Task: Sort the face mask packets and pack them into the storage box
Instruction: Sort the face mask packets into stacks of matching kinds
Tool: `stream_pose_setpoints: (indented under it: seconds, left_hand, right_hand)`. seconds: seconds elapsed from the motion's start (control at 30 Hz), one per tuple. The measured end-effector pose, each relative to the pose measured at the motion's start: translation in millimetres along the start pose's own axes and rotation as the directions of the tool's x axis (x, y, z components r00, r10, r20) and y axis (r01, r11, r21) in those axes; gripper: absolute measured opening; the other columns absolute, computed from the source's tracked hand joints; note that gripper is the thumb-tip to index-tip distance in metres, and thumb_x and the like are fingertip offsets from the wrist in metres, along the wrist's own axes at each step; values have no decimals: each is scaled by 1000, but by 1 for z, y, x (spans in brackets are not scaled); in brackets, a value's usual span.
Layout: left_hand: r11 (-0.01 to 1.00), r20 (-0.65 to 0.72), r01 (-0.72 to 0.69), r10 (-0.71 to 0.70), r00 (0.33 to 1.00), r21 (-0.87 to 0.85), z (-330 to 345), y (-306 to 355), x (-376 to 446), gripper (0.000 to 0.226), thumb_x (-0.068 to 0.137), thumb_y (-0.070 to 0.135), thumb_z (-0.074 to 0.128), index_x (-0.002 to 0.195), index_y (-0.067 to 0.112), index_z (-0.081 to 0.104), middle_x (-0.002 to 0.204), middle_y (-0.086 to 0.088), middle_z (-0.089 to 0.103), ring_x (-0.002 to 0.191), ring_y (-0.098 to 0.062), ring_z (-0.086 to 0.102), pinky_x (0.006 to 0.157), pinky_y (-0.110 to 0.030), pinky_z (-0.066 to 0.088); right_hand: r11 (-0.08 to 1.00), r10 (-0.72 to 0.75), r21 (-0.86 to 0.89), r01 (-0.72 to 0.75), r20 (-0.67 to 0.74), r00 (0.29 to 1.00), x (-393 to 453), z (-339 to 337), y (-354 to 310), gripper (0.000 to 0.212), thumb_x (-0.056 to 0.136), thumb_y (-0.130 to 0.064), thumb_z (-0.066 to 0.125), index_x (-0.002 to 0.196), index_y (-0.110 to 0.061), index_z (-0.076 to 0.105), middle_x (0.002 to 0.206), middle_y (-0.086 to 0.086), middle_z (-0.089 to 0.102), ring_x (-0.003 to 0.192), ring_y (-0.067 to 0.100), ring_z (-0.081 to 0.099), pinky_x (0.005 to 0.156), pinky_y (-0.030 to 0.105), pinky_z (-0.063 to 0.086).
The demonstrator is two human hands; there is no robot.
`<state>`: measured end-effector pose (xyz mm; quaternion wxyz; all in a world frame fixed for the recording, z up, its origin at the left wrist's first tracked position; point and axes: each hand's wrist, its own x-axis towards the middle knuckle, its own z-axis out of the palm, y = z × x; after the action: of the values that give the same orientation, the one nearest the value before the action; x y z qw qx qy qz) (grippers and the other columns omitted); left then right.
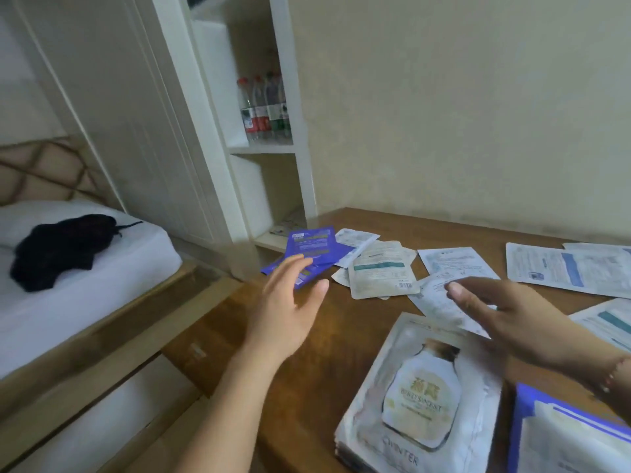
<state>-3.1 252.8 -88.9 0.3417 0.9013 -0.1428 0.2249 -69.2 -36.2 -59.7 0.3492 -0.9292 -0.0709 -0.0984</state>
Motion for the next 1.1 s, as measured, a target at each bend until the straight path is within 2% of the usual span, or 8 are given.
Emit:
stream_pose_setpoints:
  seconds: [0.23,0.47,0.63,0.73,0.83,0.9,1.0,1.1]
  left_hand:
    - [873,459,62,-313,831,483,64,-64,111,85,92,73,32,158,27,5,166,7,-7,152,-19,-11,120,-58,-3]
    - [845,537,-144,-187,823,515,37,-55,75,75,93,73,27,156,32,16,166,4,7,152,-21,5,119,-59,-1]
    - [814,610,-278,-114,784,510,-17,-51,-1,87,84,81,13,156,32,13,165,8,5,151,-16,4,120,-56,4]
    - [820,592,-326,-19,806,470,-48,-59,-54,99,74,86,0,156,31,13,165,9,7,151,-15,8,119,-52,13]
    - [856,469,-341,135,873,388,-66,-76,-104,102,81,88,26,156,20,18,161,11,23,144,-13,31,108,-43,32]
    - [949,408,-224,118,905,223,-72,-87,-127,115,72,92,39,157,26,-4,161,26,2,142,1,21,115,-28,17]
    - [969,321,-197,141,937,151,-82,-103,-145,121,74,82,55,157,19,-6,163,21,-2,147,4,4,114,-18,11]
    - [972,241,-160,116,963,172,-88,-119,-153,115,78,68,64,157,24,-8,164,18,-5,150,-3,-1,117,-31,14]
  right_hand:
    - [1000,-4,10,5,-31,1000,22,-1,-23,50,69,-86,21,92,-55,52,89,-43,56,92,-32,47,67,4,45]
    - [997,-55,-54,56,17,998,29,-2,-35,52,71,-87,23,94,-55,56,90,-62,43,93,-35,43,68,5,44]
    - [967,-156,-192,167,67,985,35,14,-79,58,78,-74,40,118,-39,62,106,-35,61,92,-13,55,81,12,42]
    - [907,-239,-287,308,249,938,30,43,-122,47,86,-60,52,125,-34,58,127,-21,59,110,-3,53,92,21,42]
    - [811,-218,-394,432,483,848,13,97,-159,60,86,-64,51,130,-23,49,138,-2,49,132,21,42,105,37,39]
    - [775,-105,-467,426,570,815,2,140,-176,84,86,-65,51,147,-13,27,155,9,26,145,31,20,114,47,27]
    - [760,60,-575,304,527,848,-7,190,-182,98,91,-62,47,154,-6,-2,163,13,-3,149,38,-2,115,56,11]
    - [746,51,-613,262,445,894,-18,210,-175,81,98,-47,43,154,-4,4,162,18,3,148,42,5,113,59,14]
